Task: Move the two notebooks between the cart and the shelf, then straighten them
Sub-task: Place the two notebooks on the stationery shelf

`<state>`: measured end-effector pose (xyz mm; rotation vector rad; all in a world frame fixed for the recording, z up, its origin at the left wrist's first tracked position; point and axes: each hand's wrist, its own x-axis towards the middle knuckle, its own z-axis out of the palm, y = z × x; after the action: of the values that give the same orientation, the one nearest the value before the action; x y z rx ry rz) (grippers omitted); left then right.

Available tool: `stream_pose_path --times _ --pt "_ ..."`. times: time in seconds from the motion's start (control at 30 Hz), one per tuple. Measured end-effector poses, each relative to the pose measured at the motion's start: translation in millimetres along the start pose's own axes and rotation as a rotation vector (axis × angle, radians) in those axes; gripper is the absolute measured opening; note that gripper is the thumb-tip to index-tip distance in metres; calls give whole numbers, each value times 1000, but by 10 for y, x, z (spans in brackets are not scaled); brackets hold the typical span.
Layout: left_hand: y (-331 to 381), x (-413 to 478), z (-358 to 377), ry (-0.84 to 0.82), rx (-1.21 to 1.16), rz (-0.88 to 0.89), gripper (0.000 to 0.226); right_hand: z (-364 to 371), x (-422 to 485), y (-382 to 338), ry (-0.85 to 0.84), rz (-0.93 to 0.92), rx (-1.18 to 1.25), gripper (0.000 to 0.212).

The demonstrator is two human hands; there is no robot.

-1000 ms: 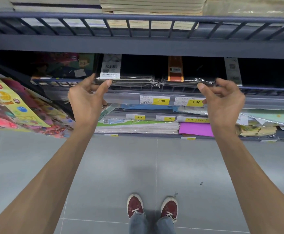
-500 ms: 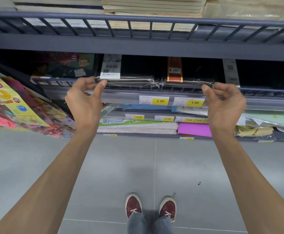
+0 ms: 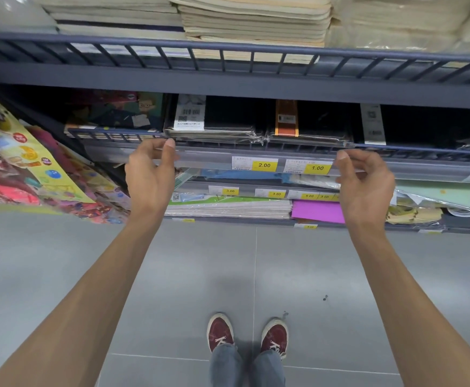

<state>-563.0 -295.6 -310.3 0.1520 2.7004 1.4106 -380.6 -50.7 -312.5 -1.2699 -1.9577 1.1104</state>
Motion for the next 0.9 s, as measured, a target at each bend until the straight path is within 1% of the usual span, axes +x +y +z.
stream_pose_path --times 0.1,0.2,0.3,0.37,0.5,0.57,0.7,0.77,0.9 --pt "12 -50 -104 -51 75 1 27 -99 -74 -42 -80 -51 -170 34" --pt "75 -106 -234 -175 220 51 26 -187 -128 -76 -221 -163 -371 34" --pt "167 -147 -360 -273 380 127 33 -311 -179 -191 -348 -233 -545 39" --pt "242 -173 -443 -311 488 178 37 -401 -201 -315 -402 -247 -657 45" --pt "495 -287 -614 -409 681 228 47 -591 -243 -588 -506 -258 -856 52" --pt "676 -355 -699 -461 744 248 50 -708 -270 -744 -558 -240 -913 53" --pt "1107 -502 -821 -607 715 206 48 -966 -300 -1122 -684 -151 -940 54" --pt "1305 -591 -869 -663 739 230 48 -1092 -318 -1299 -727 -137 -928 54" --pt "1752 -708 -958 -694 788 317 47 -1394 -386 -1567 -761 -136 -898 52"
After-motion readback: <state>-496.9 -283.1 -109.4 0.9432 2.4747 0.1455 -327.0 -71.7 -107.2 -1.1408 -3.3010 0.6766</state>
